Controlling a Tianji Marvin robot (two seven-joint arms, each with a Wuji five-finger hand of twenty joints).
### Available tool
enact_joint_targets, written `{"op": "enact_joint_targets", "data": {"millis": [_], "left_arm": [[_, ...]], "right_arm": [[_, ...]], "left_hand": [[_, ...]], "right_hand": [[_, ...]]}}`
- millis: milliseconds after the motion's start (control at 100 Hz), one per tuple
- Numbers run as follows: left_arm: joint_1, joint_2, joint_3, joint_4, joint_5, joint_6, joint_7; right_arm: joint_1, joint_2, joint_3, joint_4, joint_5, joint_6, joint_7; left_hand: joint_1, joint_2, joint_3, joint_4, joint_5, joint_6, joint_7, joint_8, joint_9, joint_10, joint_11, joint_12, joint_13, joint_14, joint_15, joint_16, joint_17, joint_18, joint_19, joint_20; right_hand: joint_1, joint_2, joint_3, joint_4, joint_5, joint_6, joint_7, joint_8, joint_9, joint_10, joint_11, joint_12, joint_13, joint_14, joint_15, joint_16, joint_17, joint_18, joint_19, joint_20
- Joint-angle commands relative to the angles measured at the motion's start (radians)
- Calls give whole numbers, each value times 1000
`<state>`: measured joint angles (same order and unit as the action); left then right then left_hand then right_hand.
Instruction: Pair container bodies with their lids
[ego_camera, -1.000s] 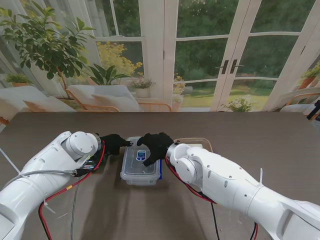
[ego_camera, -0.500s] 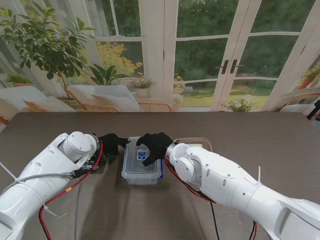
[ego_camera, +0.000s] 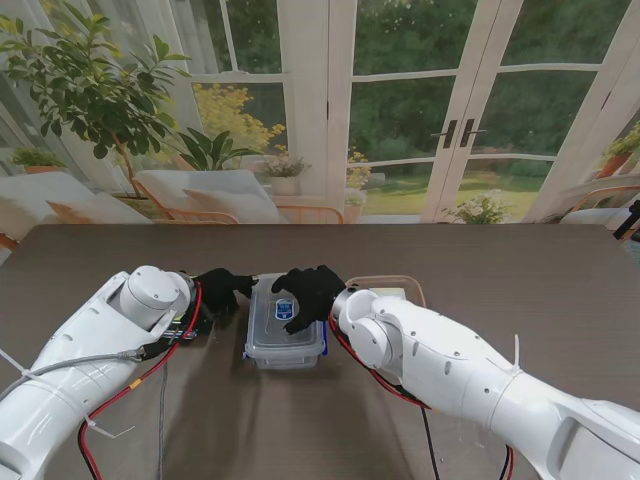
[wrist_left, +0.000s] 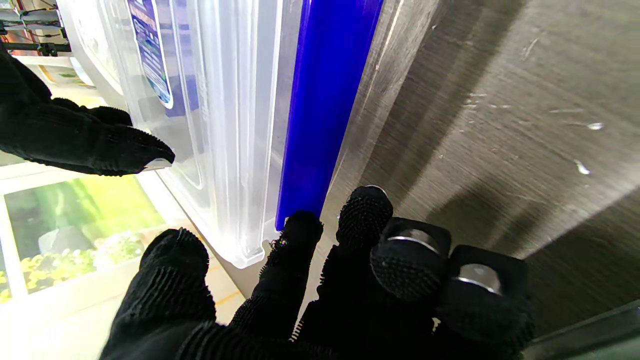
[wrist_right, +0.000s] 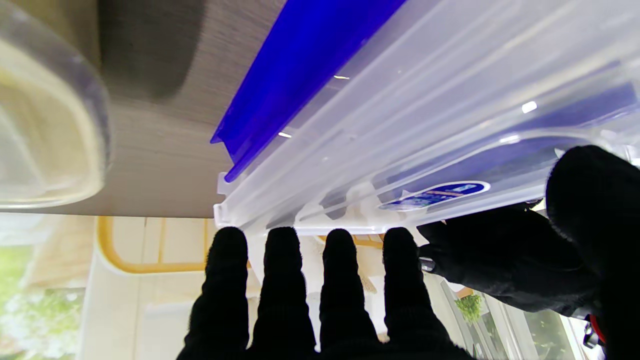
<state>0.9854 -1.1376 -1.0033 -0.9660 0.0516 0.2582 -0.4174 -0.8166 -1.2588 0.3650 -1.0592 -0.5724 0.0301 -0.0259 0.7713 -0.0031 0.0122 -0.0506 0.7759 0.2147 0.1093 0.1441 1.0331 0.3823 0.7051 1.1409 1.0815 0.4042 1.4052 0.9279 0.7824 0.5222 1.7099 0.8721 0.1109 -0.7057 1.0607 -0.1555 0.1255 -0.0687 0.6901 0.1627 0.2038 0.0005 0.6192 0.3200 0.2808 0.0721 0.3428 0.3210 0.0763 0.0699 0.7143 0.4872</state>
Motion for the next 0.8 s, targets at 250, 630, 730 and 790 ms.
{"op": "enact_joint_targets", "data": {"millis": [250,630,730,790], "left_arm": [[41,23,-30,-76,39,28,-52],[51,15,-28,-75,71,5,2],[39,8,-16,-57,45,-2,-2],[31,7,-8,-50,32,-4,-15]], "right_arm": [[-59,1,-17,7,-14,17,23],[-75,12,-11,-13,-36,32,15],[-79,15,-9,-19,-41,35,15],[-81,17,-8,-22,-45,35,14]], "left_hand": [[15,39,-31,13,240,60,360,172,-33,30,-35,-35,-28,52,-31,9,-10,26,4,47],[23,28,-25,16,-46,-14,-19,-40,-34,38,-99,-118,-18,81,-75,-7,-8,37,-6,69],[26,27,-25,17,-81,-49,-57,-59,-15,44,-90,-115,-11,86,-77,-9,-5,43,-7,64],[25,29,-25,16,-71,-52,-55,-60,-11,44,-87,-113,-9,92,-79,-10,-6,49,-8,62]], "right_hand": [[-3,-38,2,-8,-43,5,-43,-26,-27,17,-32,-5,77,12,47,-1,-131,-37,15,-8],[-2,-41,6,-8,-42,6,-61,-37,-24,15,-35,-7,78,13,49,-1,-130,-37,13,-6],[-2,-44,7,-8,-43,6,-70,-42,-24,15,-35,-7,77,13,49,-1,-129,-37,13,-6],[-3,-43,8,-9,-41,6,-73,-44,-25,15,-35,-7,78,13,49,-1,-129,-37,13,-5]]}}
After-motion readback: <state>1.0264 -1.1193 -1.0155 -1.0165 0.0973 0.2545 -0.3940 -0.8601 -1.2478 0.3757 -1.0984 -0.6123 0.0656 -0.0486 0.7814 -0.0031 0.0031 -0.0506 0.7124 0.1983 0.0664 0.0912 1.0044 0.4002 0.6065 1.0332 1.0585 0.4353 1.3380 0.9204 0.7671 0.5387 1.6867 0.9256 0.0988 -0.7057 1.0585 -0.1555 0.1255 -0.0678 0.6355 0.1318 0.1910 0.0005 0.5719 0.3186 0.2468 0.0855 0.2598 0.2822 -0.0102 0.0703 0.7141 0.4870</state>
